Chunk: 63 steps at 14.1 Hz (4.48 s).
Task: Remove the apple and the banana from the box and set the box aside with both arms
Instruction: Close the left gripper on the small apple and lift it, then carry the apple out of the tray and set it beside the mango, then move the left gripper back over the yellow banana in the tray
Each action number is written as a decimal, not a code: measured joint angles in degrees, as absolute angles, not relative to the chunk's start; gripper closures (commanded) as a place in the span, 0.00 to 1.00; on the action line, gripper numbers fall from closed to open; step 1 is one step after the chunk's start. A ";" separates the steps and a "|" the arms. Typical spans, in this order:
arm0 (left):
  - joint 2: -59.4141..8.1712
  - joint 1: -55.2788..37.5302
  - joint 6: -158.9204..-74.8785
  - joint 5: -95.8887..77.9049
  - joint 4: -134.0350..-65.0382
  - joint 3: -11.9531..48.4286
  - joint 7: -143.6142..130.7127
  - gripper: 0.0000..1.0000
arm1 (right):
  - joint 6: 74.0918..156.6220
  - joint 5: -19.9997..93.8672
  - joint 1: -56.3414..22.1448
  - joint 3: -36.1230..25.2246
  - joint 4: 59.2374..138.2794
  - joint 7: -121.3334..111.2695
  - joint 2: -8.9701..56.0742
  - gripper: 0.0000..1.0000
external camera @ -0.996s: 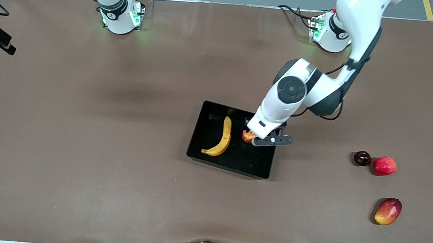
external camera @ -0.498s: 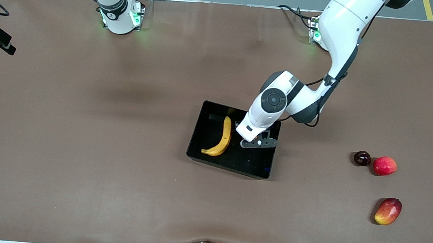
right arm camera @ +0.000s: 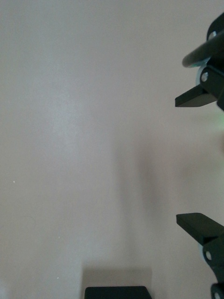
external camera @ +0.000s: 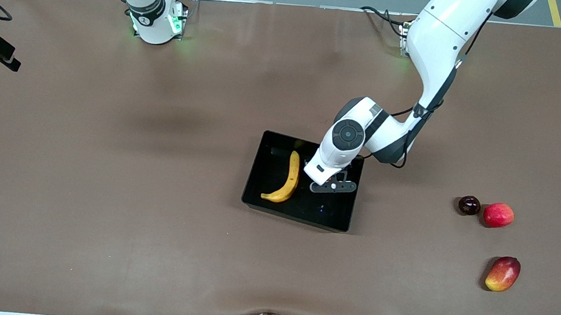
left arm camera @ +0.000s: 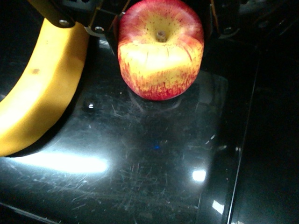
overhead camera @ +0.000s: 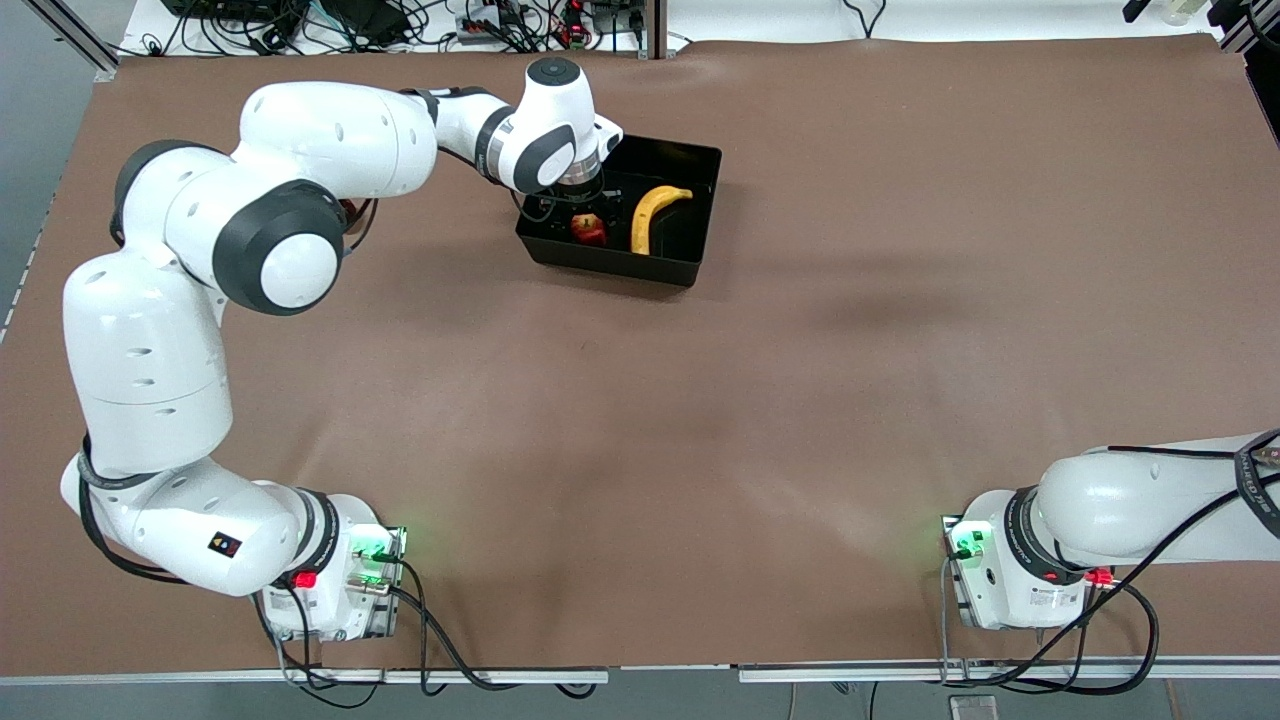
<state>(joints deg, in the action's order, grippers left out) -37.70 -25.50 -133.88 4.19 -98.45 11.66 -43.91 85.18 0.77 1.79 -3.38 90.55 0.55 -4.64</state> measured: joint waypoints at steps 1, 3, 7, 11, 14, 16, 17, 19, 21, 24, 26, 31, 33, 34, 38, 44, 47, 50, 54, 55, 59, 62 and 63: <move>-37.72 -25.49 -133.90 4.33 -98.13 11.62 -43.91 1.00 | 85.18 0.77 1.79 -3.39 90.55 0.55 -4.64 0.00; -37.65 -25.48 -133.43 6.25 -96.73 11.55 -43.91 1.00 | 85.18 0.77 1.80 -3.39 90.55 0.55 -4.62 0.00; -35.11 -25.26 -122.76 9.02 -89.14 11.50 -43.85 1.00 | 85.30 0.77 1.94 -3.44 90.46 0.55 -4.05 0.00; -30.64 -23.25 -117.44 9.43 -85.33 10.32 -40.75 1.00 | 85.59 0.77 1.98 -3.43 90.43 0.55 -3.69 0.00; -29.71 -17.20 -116.52 9.47 -84.89 10.04 -33.66 1.00 | 85.58 0.77 2.00 -3.45 90.41 0.55 -3.68 0.00; -30.23 -12.64 -116.39 9.48 -85.22 9.94 -28.27 1.00 | 85.58 0.77 2.01 -3.45 90.39 0.55 -3.67 0.00; -30.84 -10.43 -116.39 9.49 -85.41 9.88 -25.33 1.00 | 85.58 0.77 2.01 -3.44 90.37 0.55 -3.67 0.00; -33.08 -5.88 -116.52 9.49 -85.61 9.78 -19.63 1.00 | 85.58 0.77 2.01 -3.43 90.34 0.55 -3.65 0.00; -36.33 -1.86 -118.15 9.66 -85.66 9.75 -15.16 1.00 | 85.58 0.77 2.01 -3.43 90.32 0.55 -3.61 0.00; -40.45 2.33 -121.54 10.26 -85.61 9.70 -11.53 1.00 | 85.58 0.77 2.01 -3.44 90.32 0.55 -3.58 0.00; -41.55 3.87 -122.52 10.27 -85.57 9.75 -10.61 1.00 | 85.58 0.77 2.02 -3.44 90.31 0.57 -3.58 0.00; -43.25 4.40 -125.08 10.27 -85.58 9.76 -10.60 1.00 | 85.57 0.77 2.03 -3.45 90.31 0.65 -3.57 0.00; -44.42 4.71 -125.63 10.27 -85.58 9.75 -10.61 0.95 | 85.56 0.77 2.03 -3.45 90.31 0.66 -3.57 0.00; -44.55 4.94 -125.77 10.27 -85.45 9.85 -10.61 0.65 | 85.56 0.77 2.03 -3.46 90.31 0.67 -3.57 0.00; -44.60 6.13 -125.87 10.35 -85.27 9.82 -10.23 0.00 | 85.56 0.77 2.05 -3.47 90.31 0.72 -3.56 0.00; -40.38 5.94 -120.51 10.35 -83.91 13.54 -11.62 0.00 | 85.56 0.77 2.07 -3.48 90.30 0.74 -3.54 0.00; -35.95 2.81 -114.59 10.36 -83.94 17.77 -18.31 0.00 | 85.56 0.77 2.09 -3.49 90.30 0.75 -3.54 0.00; -35.08 -6.62 -114.17 10.53 -84.18 18.50 -26.34 0.00 | 85.56 0.77 2.12 -3.50 90.29 0.76 -3.54 0.00; -37.68 -16.59 -118.14 11.63 -83.40 18.00 -32.58 0.00 | 85.55 0.77 2.14 -3.51 90.29 0.76 -3.53 0.00; -38.41 -17.66 -120.03 11.63 -83.29 17.95 -32.90 0.00 | 85.55 0.77 2.15 -3.51 90.29 0.76 -3.52 0.00; -42.90 -22.15 -130.21 11.63 -83.23 17.84 -35.81 0.00 | 85.53 0.77 2.33 -3.52 90.29 0.79 -3.43 0.00; -46.00 -23.59 -134.52 11.63 -83.07 17.77 -36.23 0.00 | 85.53 0.77 2.55 -3.53 90.29 0.79 -3.16 0.00; -46.72 -23.74 -135.46 11.63 -82.99 17.76 -36.23 0.00 | 85.54 0.77 2.55 -3.52 90.29 0.79 -3.09 0.00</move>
<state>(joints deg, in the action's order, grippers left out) -46.72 -23.74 -135.46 11.63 -82.99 17.76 -36.23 85.54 0.77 2.55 -3.52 90.29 0.79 -3.09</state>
